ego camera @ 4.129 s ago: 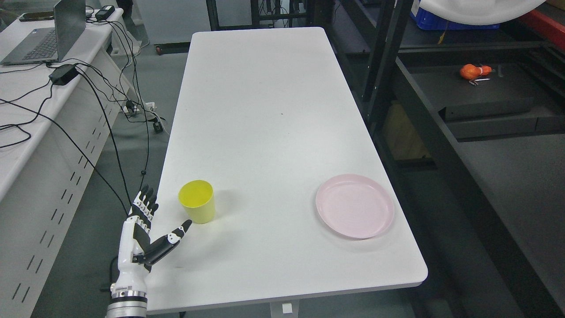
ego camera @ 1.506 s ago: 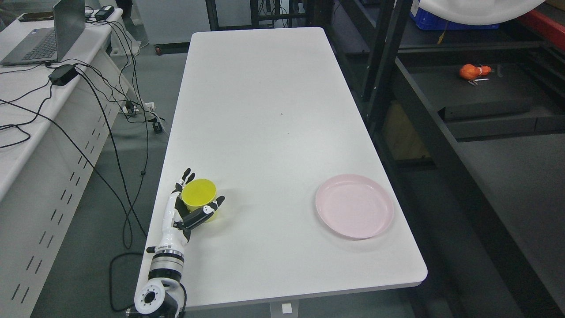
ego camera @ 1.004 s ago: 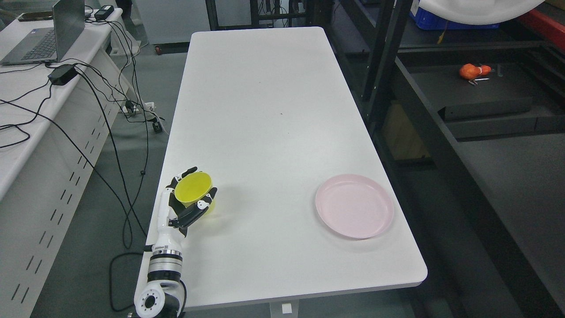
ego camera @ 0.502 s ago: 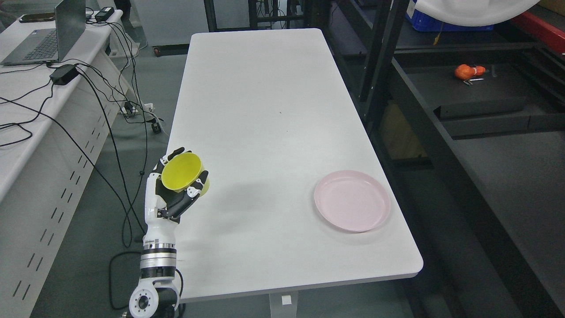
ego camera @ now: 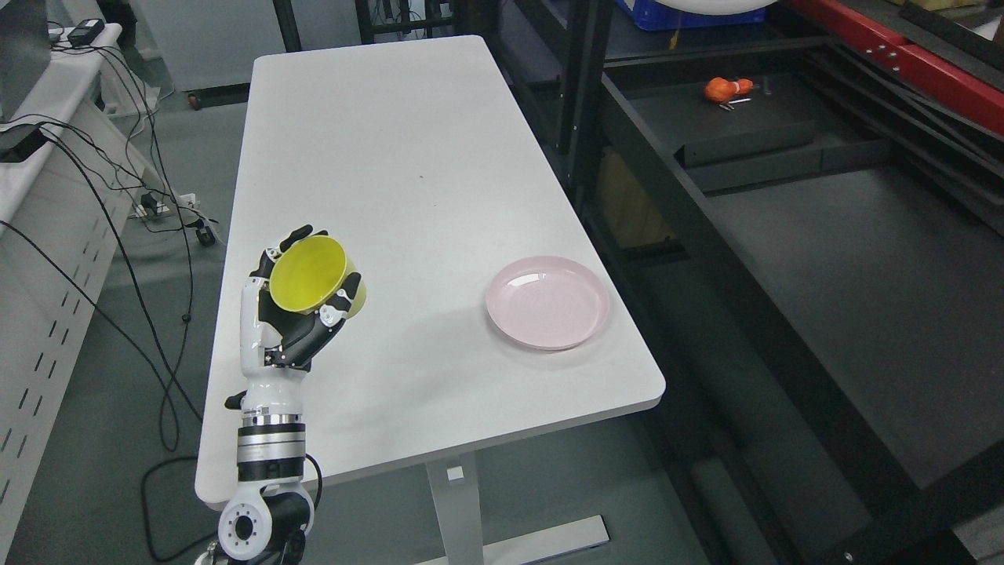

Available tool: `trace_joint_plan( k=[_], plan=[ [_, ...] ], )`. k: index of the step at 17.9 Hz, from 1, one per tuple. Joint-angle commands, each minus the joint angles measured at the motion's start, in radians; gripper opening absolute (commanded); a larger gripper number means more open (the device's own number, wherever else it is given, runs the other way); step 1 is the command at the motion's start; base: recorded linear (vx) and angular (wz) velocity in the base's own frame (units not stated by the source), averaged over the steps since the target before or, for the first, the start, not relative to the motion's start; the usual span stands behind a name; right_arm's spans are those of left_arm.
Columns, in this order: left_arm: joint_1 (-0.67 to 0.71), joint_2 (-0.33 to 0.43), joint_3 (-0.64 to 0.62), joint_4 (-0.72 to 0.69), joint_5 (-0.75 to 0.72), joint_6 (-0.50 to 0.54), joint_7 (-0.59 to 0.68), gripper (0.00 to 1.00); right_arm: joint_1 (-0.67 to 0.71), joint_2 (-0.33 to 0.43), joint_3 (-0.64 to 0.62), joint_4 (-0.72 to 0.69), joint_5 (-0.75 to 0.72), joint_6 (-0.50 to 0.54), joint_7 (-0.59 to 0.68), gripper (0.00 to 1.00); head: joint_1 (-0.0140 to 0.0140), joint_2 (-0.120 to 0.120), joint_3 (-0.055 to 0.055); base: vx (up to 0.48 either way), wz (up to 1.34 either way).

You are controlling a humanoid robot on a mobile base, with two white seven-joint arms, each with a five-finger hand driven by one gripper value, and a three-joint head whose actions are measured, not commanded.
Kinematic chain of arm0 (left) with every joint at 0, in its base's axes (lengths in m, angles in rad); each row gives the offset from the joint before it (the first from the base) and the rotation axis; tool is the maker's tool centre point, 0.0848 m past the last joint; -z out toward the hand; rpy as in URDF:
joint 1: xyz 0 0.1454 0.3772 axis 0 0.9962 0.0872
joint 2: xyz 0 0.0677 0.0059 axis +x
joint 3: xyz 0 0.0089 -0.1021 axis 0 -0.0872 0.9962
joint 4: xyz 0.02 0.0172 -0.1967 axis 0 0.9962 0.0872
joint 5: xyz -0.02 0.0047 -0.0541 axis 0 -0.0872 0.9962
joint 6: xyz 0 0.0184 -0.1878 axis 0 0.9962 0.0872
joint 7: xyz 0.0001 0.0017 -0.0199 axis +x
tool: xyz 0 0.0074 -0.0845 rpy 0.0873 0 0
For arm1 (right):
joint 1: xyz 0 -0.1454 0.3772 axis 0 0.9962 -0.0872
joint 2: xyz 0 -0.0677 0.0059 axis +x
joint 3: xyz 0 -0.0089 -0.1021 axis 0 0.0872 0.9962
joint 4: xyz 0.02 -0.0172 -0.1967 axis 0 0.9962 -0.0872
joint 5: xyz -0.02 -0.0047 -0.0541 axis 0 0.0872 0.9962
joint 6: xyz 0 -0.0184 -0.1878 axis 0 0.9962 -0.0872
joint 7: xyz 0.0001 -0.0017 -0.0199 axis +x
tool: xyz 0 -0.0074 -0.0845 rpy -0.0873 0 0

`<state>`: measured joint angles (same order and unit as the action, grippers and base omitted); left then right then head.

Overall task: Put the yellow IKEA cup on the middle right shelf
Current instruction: 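Carry the cup in the left hand while turning toward the shelves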

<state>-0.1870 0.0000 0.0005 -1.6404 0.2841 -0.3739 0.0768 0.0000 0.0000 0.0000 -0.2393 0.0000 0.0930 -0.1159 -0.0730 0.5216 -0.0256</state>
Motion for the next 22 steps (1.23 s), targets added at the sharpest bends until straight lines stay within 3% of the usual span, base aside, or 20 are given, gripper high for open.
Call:
trace_joint_plan(
  k=[1, 13, 22],
  plan=[
    [0.001, 0.017, -0.020, -0.104, 0.001, 0.000, 0.000, 0.00, 0.014, -0.017, 0.017, 0.000, -0.025, 0.001, -0.001, 0.99, 0.0000, 0.000, 0.000, -0.191, -0.39],
    [0.000, 0.017, -0.076, -0.107, 0.001, 0.000, 0.001, 0.00, 0.014, -0.017, 0.017, 0.000, -0.025, 0.001, -0.001, 0.99, 0.0000, 0.000, 0.000, -0.220, -0.37],
    [0.000, 0.017, -0.126, -0.105, 0.001, -0.003, 0.000, 0.00, 0.012, -0.017, 0.017, 0.000, -0.025, 0.001, -0.001, 0.99, 0.0000, 0.000, 0.000, -0.258, -1.01]
  ],
)
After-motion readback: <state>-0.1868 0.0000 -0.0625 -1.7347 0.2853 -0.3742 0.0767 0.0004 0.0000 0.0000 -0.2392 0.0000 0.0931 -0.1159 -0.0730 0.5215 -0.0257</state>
